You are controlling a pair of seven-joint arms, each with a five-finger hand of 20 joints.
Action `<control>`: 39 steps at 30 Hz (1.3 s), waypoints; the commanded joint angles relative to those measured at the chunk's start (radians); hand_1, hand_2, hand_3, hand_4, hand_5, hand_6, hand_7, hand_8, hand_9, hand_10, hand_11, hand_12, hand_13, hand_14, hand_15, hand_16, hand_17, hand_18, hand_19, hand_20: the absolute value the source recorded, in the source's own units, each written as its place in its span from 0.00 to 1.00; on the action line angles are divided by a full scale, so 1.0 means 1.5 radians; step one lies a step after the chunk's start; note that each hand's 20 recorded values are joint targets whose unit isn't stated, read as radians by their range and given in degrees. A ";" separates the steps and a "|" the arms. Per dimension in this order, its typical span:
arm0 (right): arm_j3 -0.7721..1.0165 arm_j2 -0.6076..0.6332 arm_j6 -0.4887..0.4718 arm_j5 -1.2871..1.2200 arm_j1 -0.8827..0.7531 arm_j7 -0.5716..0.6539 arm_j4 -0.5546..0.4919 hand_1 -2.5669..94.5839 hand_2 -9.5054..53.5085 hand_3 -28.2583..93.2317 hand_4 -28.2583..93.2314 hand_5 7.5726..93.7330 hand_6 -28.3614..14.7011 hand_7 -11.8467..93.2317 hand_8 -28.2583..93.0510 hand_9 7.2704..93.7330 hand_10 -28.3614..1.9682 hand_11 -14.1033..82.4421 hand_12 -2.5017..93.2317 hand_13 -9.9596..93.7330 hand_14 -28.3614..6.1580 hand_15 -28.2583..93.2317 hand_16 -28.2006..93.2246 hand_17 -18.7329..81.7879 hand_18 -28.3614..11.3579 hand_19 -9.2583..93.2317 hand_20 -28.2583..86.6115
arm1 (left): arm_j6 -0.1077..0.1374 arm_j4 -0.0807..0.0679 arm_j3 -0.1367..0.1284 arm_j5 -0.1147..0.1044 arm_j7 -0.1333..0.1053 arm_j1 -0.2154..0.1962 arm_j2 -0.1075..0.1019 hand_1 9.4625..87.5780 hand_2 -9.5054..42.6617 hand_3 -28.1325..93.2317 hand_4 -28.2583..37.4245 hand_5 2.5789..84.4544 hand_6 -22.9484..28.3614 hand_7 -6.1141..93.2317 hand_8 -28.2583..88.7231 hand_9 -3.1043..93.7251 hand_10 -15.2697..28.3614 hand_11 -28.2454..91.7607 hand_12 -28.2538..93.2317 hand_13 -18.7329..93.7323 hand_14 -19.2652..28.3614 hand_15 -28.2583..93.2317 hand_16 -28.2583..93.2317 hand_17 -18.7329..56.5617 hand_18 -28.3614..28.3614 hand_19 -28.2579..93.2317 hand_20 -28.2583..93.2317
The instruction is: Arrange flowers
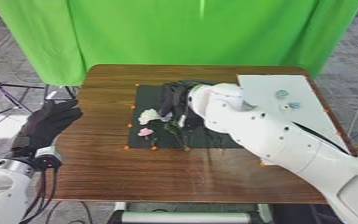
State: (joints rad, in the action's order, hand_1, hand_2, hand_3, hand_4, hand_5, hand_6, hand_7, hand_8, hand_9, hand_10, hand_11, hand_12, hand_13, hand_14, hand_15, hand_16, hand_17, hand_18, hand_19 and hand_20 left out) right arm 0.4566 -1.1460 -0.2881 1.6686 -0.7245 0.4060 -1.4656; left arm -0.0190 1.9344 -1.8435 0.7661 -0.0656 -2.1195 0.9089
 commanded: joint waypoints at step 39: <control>0.015 -0.001 -0.001 0.037 -0.008 -0.011 0.034 0.55 0.00 0.69 0.11 0.75 0.71 0.29 0.30 0.76 0.51 0.29 0.24 0.91 0.71 0.79 0.48 0.77 0.34 1.00 0.77 | -0.026 -0.005 -0.001 0.010 0.011 0.003 0.005 0.18 0.13 0.75 0.09 0.54 0.53 0.18 0.19 0.50 0.67 0.41 0.36 0.47 0.78 0.34 0.27 0.28 0.72 0.27 0.36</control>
State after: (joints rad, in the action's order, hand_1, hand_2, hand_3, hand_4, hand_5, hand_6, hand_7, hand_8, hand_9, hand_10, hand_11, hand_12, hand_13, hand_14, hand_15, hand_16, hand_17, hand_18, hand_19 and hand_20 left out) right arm 0.4647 -1.1528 -0.2848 1.7238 -0.7456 0.3962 -1.4130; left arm -0.0446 1.9295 -1.8437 0.7762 -0.0561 -2.1116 0.9108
